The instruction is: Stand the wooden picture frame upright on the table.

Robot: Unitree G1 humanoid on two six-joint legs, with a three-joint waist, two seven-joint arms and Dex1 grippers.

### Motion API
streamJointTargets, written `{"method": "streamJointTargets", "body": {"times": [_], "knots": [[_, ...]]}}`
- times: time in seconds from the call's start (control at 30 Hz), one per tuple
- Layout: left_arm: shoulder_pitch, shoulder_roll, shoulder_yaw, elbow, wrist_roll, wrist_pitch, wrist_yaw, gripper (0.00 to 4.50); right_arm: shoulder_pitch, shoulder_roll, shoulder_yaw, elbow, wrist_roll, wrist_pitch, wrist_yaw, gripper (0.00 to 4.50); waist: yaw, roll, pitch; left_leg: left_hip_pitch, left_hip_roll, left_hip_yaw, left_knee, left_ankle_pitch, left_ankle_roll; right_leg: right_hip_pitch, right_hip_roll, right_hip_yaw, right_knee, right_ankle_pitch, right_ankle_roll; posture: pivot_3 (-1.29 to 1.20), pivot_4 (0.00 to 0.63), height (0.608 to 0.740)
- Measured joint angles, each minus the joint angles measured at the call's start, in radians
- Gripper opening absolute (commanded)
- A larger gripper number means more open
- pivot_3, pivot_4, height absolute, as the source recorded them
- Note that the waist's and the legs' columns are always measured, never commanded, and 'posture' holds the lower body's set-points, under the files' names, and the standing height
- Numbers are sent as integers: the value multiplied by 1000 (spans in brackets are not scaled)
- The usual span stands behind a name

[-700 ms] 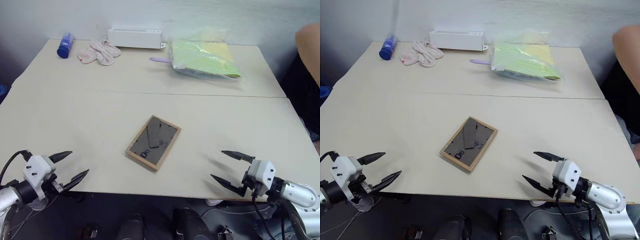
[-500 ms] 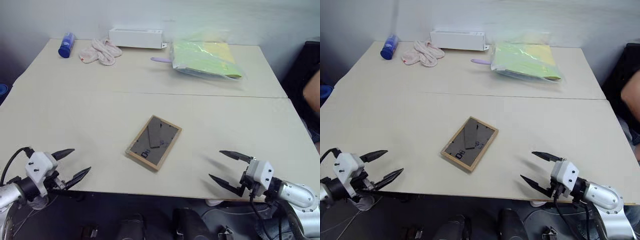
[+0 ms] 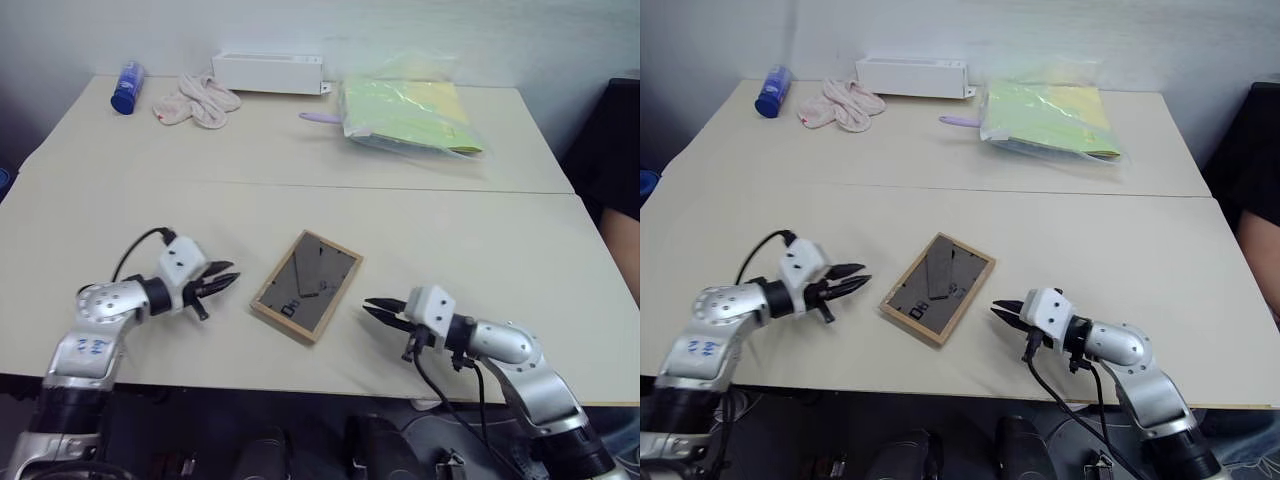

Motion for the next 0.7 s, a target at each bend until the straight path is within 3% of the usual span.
{"method": "streamJointTargets", "body": {"times": [0.17, 0.7], "knots": [[-5, -33, -36, -9, -6, -1, -40, 26, -33, 66, 16, 27, -7, 27, -29, 0, -1, 0, 0, 1, 0, 0, 1, 1, -1, 0, 0, 1, 3, 0, 0, 0, 150, 740], [141, -72, -49, -190, -70, 100, -85, 26, -169, 75, 22, 224, -38, -51, -17, 0, -2, 0, 0, 1, 0, 0, 1, 1, -1, 0, 0, 1, 3, 0, 0, 0, 150, 740]]}}
